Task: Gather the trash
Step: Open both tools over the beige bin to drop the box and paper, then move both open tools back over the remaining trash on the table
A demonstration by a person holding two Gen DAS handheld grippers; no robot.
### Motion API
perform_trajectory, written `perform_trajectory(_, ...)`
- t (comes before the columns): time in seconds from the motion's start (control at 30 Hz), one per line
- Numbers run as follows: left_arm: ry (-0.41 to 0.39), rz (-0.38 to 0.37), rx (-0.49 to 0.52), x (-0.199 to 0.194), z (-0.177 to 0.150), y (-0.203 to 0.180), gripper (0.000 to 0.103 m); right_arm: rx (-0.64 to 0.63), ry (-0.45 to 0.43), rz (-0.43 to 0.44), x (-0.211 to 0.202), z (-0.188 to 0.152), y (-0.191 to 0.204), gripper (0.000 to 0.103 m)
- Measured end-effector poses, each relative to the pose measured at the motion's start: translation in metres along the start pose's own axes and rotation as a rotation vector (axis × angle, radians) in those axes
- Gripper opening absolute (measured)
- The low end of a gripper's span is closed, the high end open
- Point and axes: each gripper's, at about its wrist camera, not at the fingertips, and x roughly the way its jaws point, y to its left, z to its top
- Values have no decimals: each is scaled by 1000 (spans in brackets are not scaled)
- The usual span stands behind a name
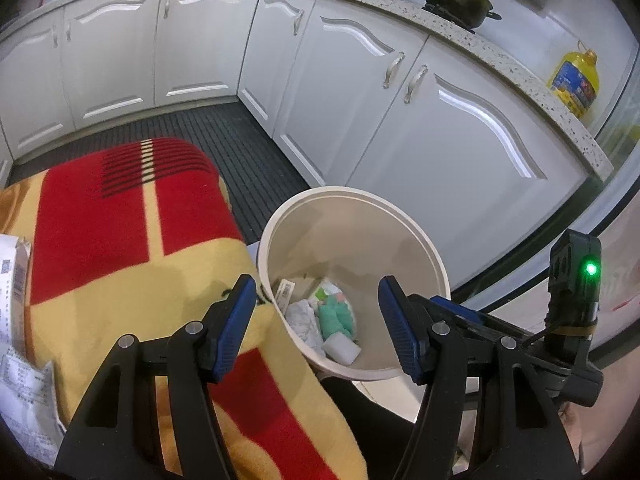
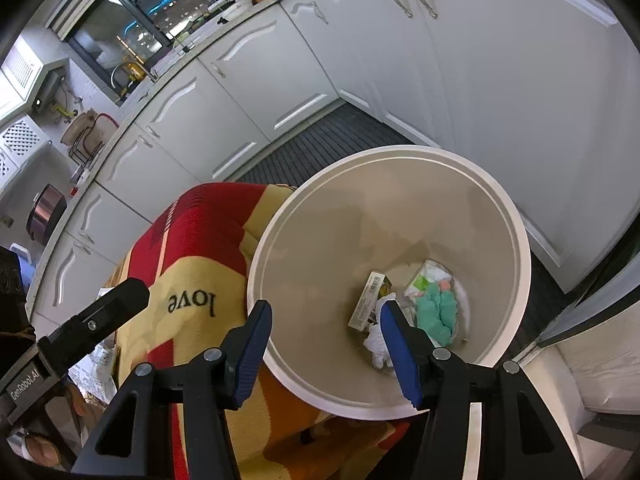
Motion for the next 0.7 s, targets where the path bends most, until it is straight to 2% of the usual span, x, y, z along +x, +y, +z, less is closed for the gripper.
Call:
perform_trajectory(0.17,-13,15,3,-10,-4,1,62,-6,-10,-8,-4,-3,7,59)
perform_trajectory(0.43,-50,50,12,-37,-12,10,62,-28,-18,-8,-10,-7,20,59)
perform_trajectory(0.7,-89,105,3,-71,-24,28,62,-76,-24,22,-16,-15,51,63)
